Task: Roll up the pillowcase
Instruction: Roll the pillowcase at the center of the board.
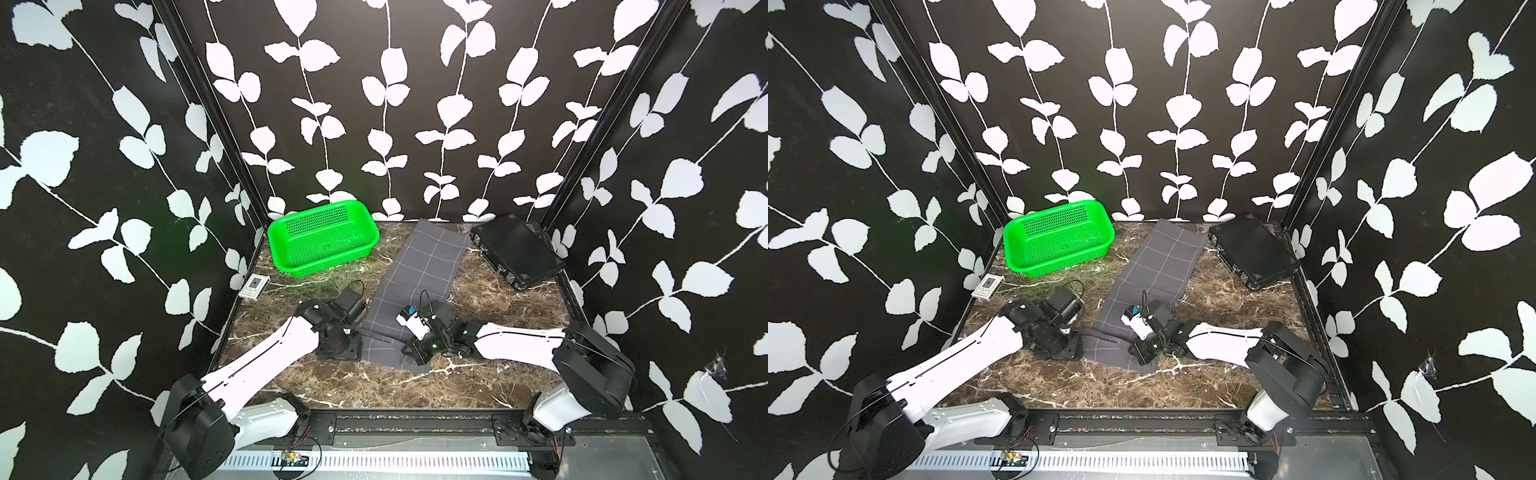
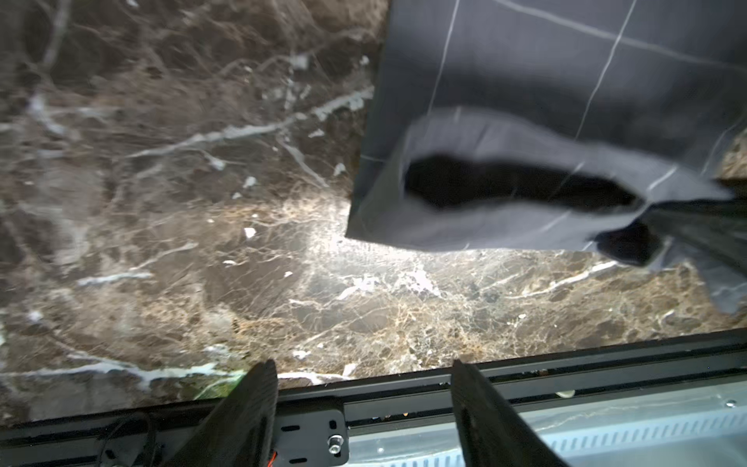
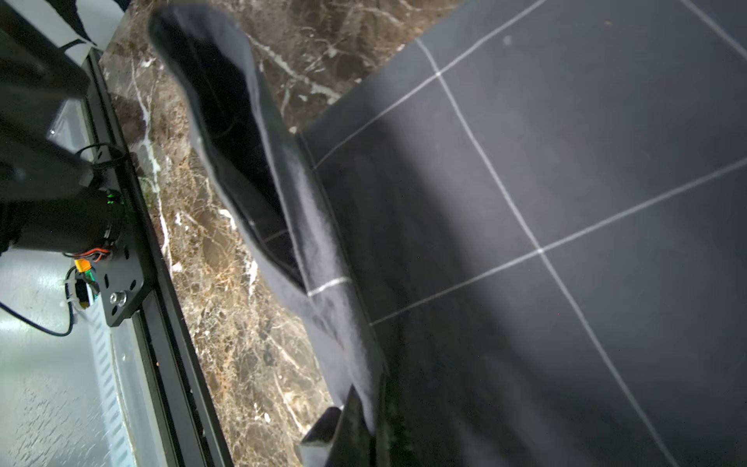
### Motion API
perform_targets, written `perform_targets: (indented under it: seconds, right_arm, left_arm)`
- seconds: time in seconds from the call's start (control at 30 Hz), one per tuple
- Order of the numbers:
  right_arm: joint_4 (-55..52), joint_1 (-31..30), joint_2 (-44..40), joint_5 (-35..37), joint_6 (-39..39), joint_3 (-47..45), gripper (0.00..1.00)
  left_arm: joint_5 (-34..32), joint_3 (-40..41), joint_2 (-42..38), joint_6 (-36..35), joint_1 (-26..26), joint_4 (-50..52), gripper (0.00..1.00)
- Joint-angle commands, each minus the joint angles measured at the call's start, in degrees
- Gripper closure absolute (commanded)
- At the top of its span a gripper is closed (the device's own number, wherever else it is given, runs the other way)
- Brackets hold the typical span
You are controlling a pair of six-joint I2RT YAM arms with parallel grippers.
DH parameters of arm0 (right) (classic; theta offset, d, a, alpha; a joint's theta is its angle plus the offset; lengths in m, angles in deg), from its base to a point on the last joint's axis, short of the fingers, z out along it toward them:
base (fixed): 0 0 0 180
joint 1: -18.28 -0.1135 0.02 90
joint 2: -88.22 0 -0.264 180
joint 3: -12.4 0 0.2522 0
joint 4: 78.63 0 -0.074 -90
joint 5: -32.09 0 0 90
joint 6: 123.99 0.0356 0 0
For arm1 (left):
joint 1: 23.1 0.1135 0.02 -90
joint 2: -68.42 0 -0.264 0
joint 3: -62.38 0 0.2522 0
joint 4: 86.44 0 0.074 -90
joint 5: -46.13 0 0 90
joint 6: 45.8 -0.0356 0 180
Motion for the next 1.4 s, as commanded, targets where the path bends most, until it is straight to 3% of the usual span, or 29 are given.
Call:
perform_targets:
  seconds: [0.0,0.17,0.37,0.47,1.03,1.23,1.37]
  right_arm:
    - [-0.8,0.8,0.9,-0.3,0.4,-1.2,1.0]
    - [-3.3,2.5,1.0,1.9,-1.1,-0.7,0.98]
    - [-6.9,2.6,1.3,6.8,-6.6,1.7,0.81]
    - [-7.0,2.7,1.5,8.7,-9.2,3.0,0.78]
    - [-2.8,3.7,6.9,-2.7,-14.8,8.2,1.0]
    - [-2.0,3.8,6.7,-5.3,-15.8,8.6,1.0]
    - [0.3,3.7,5.6,-7.2,-17.8,7.8,1.0]
  left_arm:
    - [0.7,1.2,2.7,-0.3,-0.1,-7.5,0.31]
    - [0.8,-0.6,10.3,-2.2,0.1,-13.1,0.3]
    - [1.0,1.0,15.2,-0.8,1.0,-19.4,0.3]
    - [1.0,1.3,17.1,-0.4,1.2,-19.7,0.3]
    - [-2.7,5.8,9.3,3.2,1.2,-15.5,0.35]
    - [-5.5,2.7,7.3,-1.4,4.8,-12.7,0.33]
    - [-1.4,1.7,7.9,-5.9,8.1,-15.4,0.32]
